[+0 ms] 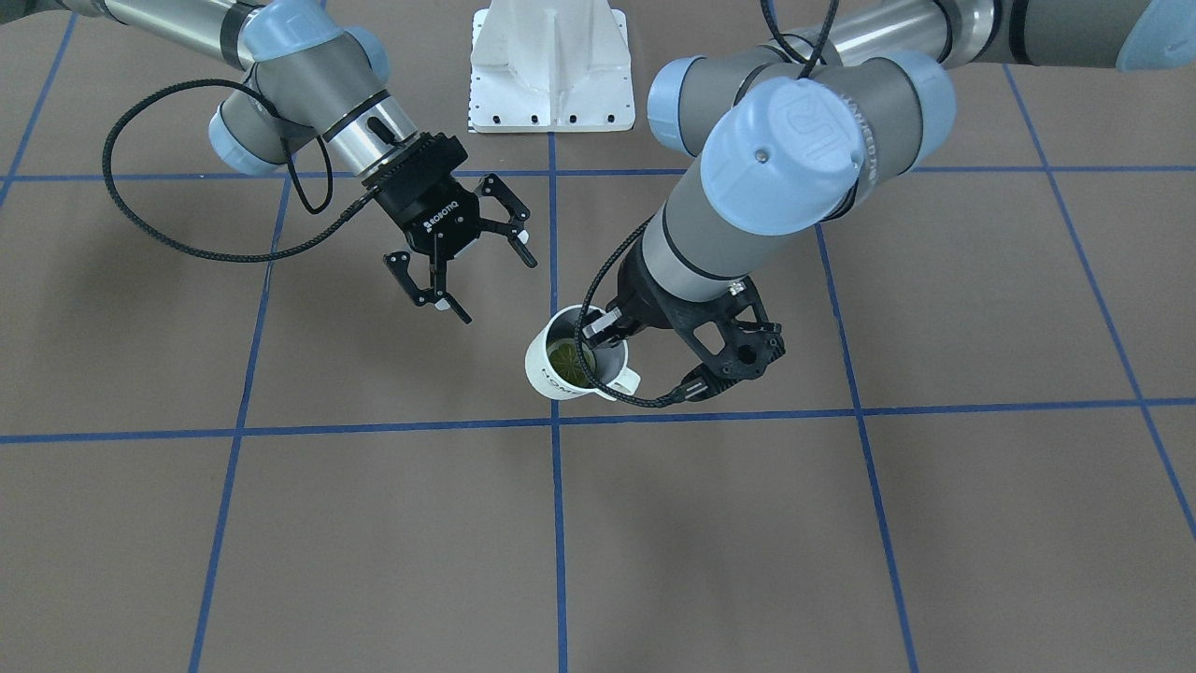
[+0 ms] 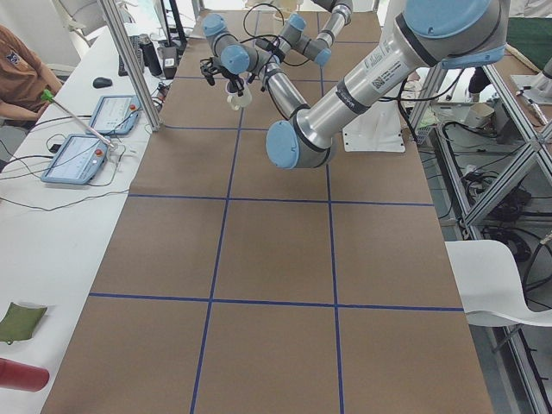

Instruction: Left arm hands cup to right arm to dump lemon

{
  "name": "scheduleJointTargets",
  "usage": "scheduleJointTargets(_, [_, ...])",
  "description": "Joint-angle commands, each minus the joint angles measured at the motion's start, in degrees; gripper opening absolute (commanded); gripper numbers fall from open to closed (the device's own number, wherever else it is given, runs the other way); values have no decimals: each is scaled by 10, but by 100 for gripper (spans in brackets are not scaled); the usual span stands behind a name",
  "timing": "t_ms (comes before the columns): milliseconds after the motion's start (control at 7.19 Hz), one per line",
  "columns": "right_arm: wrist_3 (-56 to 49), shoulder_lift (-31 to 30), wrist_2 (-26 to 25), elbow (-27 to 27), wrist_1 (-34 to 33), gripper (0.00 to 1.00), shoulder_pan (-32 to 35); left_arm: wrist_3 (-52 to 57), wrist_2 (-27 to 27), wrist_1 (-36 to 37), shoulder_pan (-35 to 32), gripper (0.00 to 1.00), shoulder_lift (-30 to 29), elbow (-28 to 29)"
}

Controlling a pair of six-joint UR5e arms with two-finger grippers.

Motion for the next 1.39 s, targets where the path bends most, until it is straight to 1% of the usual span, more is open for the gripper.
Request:
scheduleJointTargets(0, [-7, -2, -6, -2, 0, 99, -2, -2, -1, 1, 19, 0, -9, 0])
scheduleJointTargets(834, [-6, -1, -10, -4, 1, 99, -7, -2, -3, 2, 32, 0, -15, -3])
scheduleJointTargets(974, [-6, -1, -10, -4, 1, 99, -7, -2, -21, 1, 32, 0, -15, -4])
scheduleJointTargets(1252, [-6, -1, -10, -5, 1, 99, -9, -2, -28, 2, 32, 0, -15, -5])
